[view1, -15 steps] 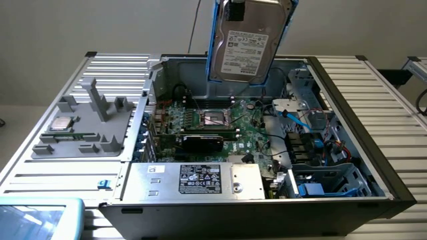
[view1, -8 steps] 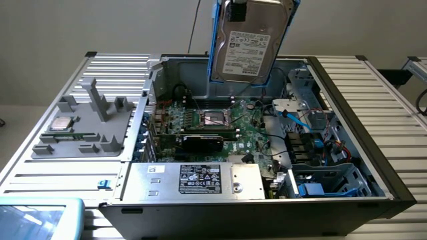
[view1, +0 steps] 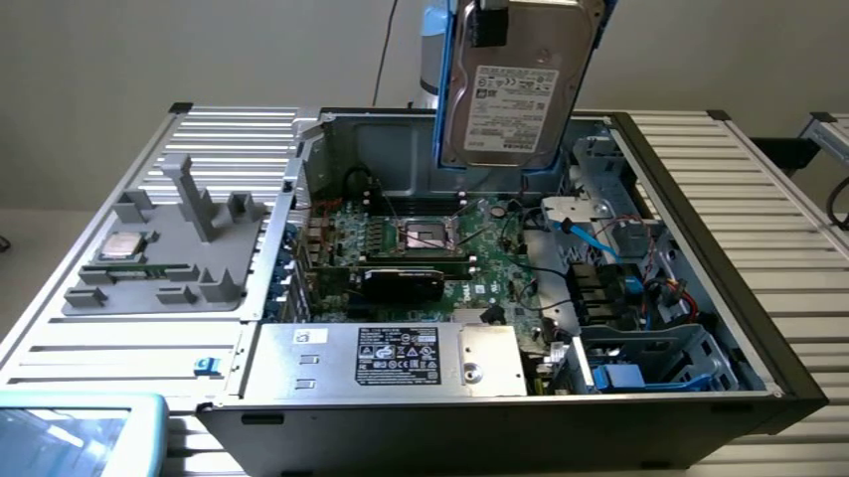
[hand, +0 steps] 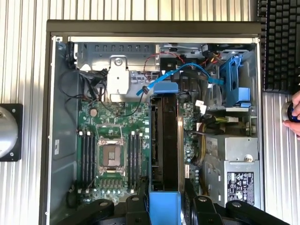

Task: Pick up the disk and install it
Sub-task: 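Pick up the disk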

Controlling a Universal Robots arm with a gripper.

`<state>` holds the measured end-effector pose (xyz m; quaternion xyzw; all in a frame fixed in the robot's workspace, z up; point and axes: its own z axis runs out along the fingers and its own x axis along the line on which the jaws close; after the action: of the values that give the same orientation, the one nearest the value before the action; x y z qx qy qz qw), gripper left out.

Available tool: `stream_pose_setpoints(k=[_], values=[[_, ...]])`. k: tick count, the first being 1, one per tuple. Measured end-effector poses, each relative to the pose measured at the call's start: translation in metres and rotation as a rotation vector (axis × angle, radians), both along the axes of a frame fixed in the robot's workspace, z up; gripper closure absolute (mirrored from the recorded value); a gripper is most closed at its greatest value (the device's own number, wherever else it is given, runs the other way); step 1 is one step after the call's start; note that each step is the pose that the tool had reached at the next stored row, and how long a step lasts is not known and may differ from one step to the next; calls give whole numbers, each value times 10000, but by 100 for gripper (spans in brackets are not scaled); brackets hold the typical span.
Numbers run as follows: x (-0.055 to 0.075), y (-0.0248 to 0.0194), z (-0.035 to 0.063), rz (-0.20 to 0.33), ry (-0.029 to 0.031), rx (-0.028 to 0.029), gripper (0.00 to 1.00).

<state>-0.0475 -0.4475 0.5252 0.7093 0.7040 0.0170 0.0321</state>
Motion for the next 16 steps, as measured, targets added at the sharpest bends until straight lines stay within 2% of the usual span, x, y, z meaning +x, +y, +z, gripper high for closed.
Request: stream_pose_setpoints(k=[11,14,16], values=[[106,-316,0,0,-8,-1,63],[130,-387,1,0,-25,-6,63],[139,-416,0,0,-63,-42,63]])
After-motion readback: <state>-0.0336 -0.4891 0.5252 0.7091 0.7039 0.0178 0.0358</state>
